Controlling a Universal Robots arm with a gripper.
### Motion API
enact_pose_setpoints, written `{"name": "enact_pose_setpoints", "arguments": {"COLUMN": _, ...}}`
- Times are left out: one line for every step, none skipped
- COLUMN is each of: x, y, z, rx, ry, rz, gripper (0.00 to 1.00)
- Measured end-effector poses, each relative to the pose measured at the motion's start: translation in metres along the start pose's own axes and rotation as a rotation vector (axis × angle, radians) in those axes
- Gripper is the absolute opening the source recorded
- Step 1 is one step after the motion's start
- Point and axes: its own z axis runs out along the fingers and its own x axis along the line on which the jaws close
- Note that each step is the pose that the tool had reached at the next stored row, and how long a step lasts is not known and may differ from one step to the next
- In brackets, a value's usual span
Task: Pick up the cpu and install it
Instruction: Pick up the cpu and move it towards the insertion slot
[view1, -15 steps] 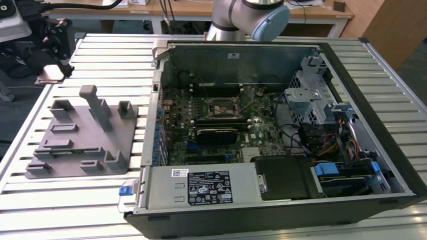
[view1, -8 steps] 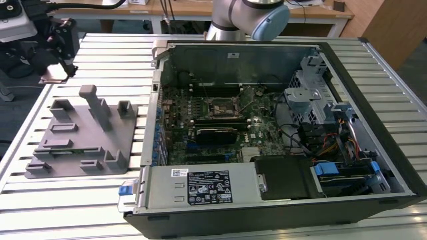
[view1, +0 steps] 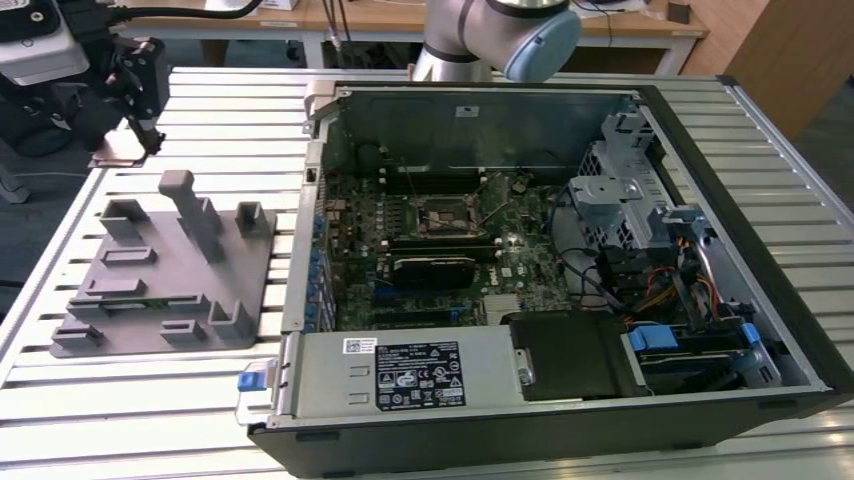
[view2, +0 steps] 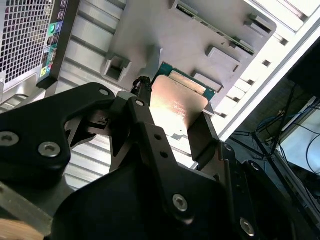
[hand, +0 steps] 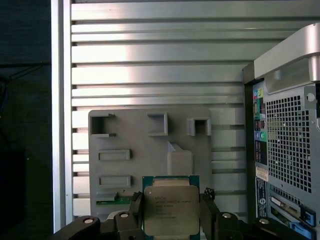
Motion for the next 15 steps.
{"name": "enact_pose_setpoints", "arguments": {"x": -0.0011, "y": 0.0, "z": 0.0, "rx": 0.0, "ry": 0.0, "rz": 0.0, "gripper": 0.54}}
{"name": "enact_pose_setpoints", "arguments": {"x": -0.0021, "y": 0.0001, "z": 0.0, "rx": 0.0, "ry": 0.0, "rz": 0.0, "gripper": 0.54}}
{"name": "enact_pose_setpoints", "arguments": {"x": -0.0032, "y": 0.0001, "z": 0.0, "rx": 0.0, "ry": 0.0, "rz": 0.0, "gripper": 0.54}}
{"name": "enact_pose_setpoints", "arguments": {"x": -0.0042, "y": 0.0002, "z": 0.0001, "rx": 0.0, "ry": 0.0, "rz": 0.0, "gripper": 0.54}}
{"name": "enact_pose_setpoints", "arguments": {"x": -0.0052, "y": 0.0002, "z": 0.0001, "rx": 0.0, "ry": 0.0, "rz": 0.0, "gripper": 0.54}}
{"name": "enact_pose_setpoints", "arguments": {"x": -0.0063, "y": 0.0003, "z": 0.0001, "rx": 0.0, "ry": 0.0, "rz": 0.0, "gripper": 0.54}}
{"name": "enact_pose_setpoints", "arguments": {"x": -0.0074, "y": 0.0003, "z": 0.0001, "rx": 0.0, "ry": -0.0001, "rz": 0.0, "gripper": 0.54}}
{"name": "enact_pose_setpoints", "arguments": {"x": -0.0084, "y": 0.0003, "z": 0.0001, "rx": 0.0, "ry": 0.0, "rz": 0.0, "gripper": 0.54}}
{"name": "enact_pose_setpoints", "arguments": {"x": -0.0095, "y": 0.0003, "z": 0.0001, "rx": 0.0, "ry": 0.0, "rz": 0.0, "gripper": 0.54}}
{"name": "enact_pose_setpoints", "arguments": {"x": -0.0104, "y": 0.0004, "z": 0.0001, "rx": 0.0, "ry": 0.0, "rz": 0.0, "gripper": 0.54}}
{"name": "enact_pose_setpoints", "arguments": {"x": -0.0114, "y": 0.0004, "z": 0.0002, "rx": 0.0, "ry": 0.0, "rz": 0.0, "gripper": 0.54}}
{"name": "enact_pose_setpoints", "arguments": {"x": -0.0124, "y": 0.0005, "z": 0.0002, "rx": 0.0, "ry": -0.0001, "rz": 0.0, "gripper": 0.54}}
{"name": "enact_pose_setpoints", "arguments": {"x": -0.0134, "y": 0.0005, "z": 0.0002, "rx": 0.0, "ry": 0.0, "rz": 0.0, "gripper": 0.54}}
{"name": "enact_pose_setpoints", "arguments": {"x": -0.0143, "y": 0.0005, "z": 0.0002, "rx": 0.0, "ry": 0.0, "rz": 0.0, "gripper": 0.54}}
{"name": "enact_pose_setpoints", "arguments": {"x": -0.0154, "y": 0.0006, "z": 0.0002, "rx": 0.0, "ry": 0.0, "rz": 0.0, "gripper": 0.54}}
